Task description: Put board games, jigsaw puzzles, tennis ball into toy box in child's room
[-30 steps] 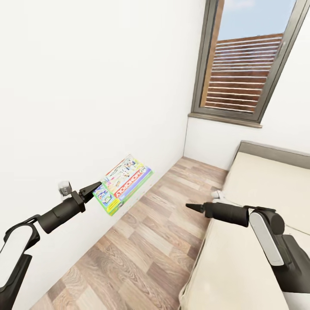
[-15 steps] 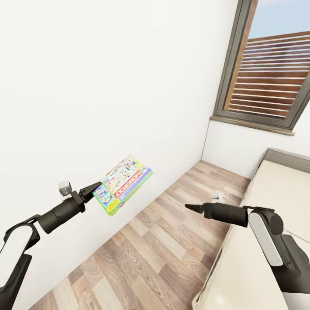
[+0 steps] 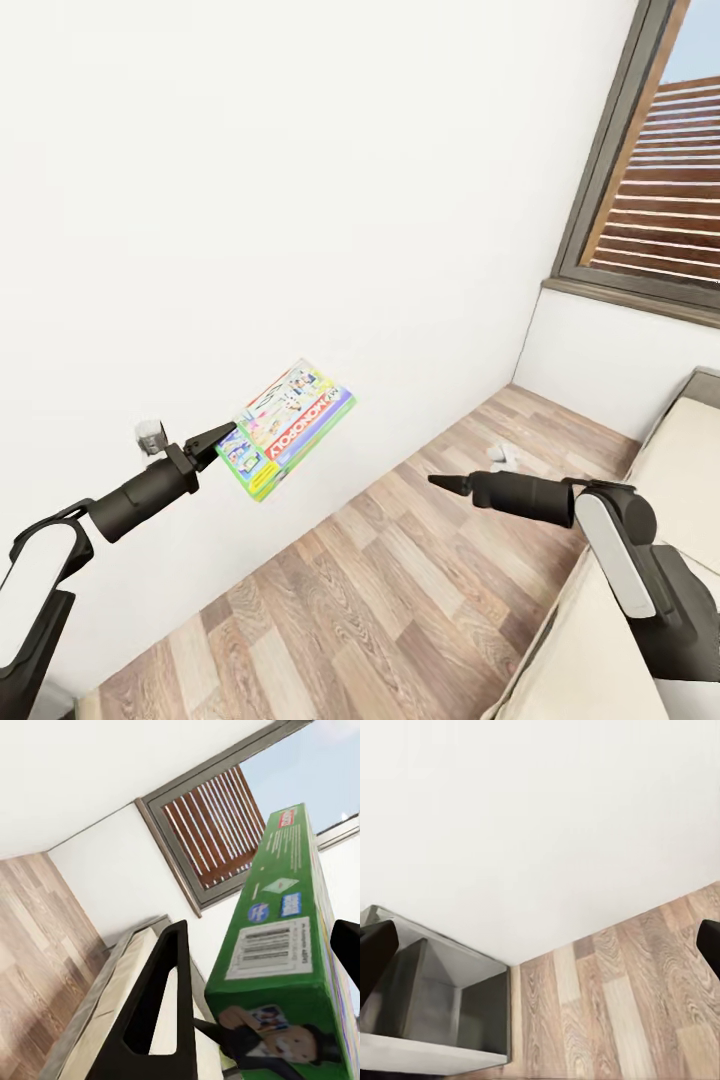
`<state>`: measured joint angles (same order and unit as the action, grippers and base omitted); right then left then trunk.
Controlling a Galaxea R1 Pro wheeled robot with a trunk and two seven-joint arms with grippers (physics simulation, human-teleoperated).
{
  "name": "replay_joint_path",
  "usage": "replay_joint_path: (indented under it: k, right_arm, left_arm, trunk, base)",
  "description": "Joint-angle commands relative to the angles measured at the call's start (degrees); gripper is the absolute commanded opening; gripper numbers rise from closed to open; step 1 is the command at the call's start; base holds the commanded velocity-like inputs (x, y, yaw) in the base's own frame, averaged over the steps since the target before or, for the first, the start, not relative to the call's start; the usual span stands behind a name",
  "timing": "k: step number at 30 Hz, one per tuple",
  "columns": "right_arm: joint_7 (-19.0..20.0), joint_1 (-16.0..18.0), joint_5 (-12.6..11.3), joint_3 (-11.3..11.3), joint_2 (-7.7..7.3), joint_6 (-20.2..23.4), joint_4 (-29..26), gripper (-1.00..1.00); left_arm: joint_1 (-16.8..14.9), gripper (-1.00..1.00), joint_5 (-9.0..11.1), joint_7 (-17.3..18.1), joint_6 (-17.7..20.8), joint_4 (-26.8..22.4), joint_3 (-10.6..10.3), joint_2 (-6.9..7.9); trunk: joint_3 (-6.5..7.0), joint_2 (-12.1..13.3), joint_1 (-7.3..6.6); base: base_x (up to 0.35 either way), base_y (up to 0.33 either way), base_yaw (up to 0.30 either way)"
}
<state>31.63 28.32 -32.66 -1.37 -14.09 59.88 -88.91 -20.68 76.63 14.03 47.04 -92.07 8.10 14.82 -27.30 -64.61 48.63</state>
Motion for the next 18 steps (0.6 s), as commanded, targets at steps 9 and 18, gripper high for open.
replay_joint_path:
  k: [9, 18]
  right_arm:
    - [0.3, 0.1, 0.5, -1.4, 0.05, 0.1, 0.0, 1.0]
    - [0.3, 0.1, 0.5, -1.7, -0.04, 0.1, -0.1, 1.0]
  left_arm:
    - [-0.1, -1.0, 0.2, 0.2, 0.3, 0.0, -0.1, -0.24]
    - [-0.1, -1.0, 0.2, 0.2, 0.3, 0.0, -0.1, -0.26]
  trunk:
    - [1.56, 3.6, -1.98]
    - [3.18, 7.2, -3.96]
  base:
    - [0.0, 0.0, 0.294]
    - [0.0, 0.0, 0.294]
